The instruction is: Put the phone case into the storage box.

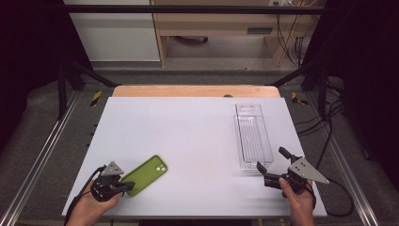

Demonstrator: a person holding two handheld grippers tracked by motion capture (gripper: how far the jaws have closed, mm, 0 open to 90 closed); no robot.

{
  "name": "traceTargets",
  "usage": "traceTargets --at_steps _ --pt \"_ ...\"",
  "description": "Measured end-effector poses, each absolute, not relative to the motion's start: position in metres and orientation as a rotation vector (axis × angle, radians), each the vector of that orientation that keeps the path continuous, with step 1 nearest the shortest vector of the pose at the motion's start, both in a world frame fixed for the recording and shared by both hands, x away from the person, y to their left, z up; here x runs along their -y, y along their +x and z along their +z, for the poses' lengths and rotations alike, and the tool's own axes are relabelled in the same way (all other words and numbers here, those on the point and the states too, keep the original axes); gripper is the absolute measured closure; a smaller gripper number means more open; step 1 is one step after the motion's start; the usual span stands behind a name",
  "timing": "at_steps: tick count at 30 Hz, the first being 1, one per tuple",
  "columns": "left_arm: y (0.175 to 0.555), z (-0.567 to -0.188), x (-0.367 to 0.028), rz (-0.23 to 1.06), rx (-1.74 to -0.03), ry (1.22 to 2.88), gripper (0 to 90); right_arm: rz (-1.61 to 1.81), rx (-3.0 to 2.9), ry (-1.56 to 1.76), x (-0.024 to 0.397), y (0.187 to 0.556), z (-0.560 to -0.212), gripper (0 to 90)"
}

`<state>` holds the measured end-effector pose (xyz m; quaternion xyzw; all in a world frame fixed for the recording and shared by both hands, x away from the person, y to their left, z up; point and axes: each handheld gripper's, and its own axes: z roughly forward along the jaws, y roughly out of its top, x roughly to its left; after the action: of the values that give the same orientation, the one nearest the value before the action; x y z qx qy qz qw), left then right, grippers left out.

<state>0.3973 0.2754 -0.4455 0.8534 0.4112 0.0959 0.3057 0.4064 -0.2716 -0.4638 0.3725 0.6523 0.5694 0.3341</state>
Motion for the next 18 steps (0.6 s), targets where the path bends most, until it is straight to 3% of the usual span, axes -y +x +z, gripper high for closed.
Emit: traceTargets --at_steps 4,8,11,12,14,18 --pt "0.402 -0.433 -0.273 0.392 -1.003 2.27 60.0 1.484 -1.706 0.974 0.271 0.407 -0.464 1.9" --pt "0.408 -0.431 -0.272 0.429 -0.966 2.256 29.7 1.476 -1.706 0.974 0.271 0.407 -0.464 1.9" --pt "0.412 -0.433 -0.272 0.424 -0.957 2.275 14.8 1.469 -1.713 0.974 0.27 0.407 -0.464 1.9" --pt "0.413 -0.436 -0.272 0.419 -0.955 2.285 14.8 1.469 -1.713 0.974 0.27 0.407 -0.464 1.9" --pt "0.417 -0.443 -0.27 0.413 -0.959 2.318 3.7 1.466 -1.717 0.97 0.271 0.407 -0.465 1.9" --pt "0.42 -0.452 -0.268 0.375 -0.965 2.326 4.4 1.469 -1.712 0.974 0.273 0.407 -0.465 1.9"
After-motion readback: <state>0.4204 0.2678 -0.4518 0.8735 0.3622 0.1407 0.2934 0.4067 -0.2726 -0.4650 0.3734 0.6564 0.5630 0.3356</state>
